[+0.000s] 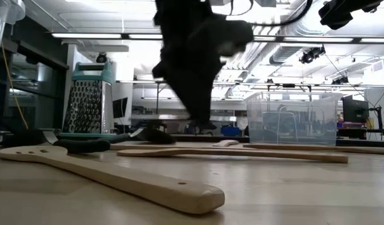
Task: Pick & Place Kitchen Items
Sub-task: Put the black knife into the transparent bin
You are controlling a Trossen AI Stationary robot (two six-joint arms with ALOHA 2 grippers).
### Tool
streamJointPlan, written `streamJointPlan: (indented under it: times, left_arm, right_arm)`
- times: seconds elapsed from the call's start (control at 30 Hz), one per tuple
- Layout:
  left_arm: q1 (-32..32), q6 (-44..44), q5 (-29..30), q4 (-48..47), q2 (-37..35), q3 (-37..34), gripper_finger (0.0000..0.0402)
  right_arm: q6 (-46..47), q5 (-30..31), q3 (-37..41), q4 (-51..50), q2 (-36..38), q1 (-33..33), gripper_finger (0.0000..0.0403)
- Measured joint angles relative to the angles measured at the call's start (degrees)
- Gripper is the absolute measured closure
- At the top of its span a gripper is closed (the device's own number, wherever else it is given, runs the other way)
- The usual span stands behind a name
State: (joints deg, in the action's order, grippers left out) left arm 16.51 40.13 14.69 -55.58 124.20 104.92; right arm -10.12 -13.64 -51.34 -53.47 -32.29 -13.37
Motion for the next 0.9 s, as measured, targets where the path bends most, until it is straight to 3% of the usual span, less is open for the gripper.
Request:
streamJointPlan:
  times: [0.23, 0.57, 0.9]
  left_arm:
    - [-4.5, -7.5, 5.9, -7.1, -0.2, 12.0, 0.0377]
    - [-13.7, -22.7, 10.0, -7.4, -0.3, 29.7, 0.0377]
    - [-20.3, -34.2, 2.9, 9.2, -3.3, 29.6, 0.0377]
  right_arm:
    - [-1.4, 0.2, 0.0, 0.0, 0.0, 0.0, 0.0227]
    - [-1.6, 2.2, 0.0, 0.2, 0.0, 0.0, 0.0227]
    - [3.4, 3.5, 0.0, 10.6, -2.8, 0.0, 0.0227]
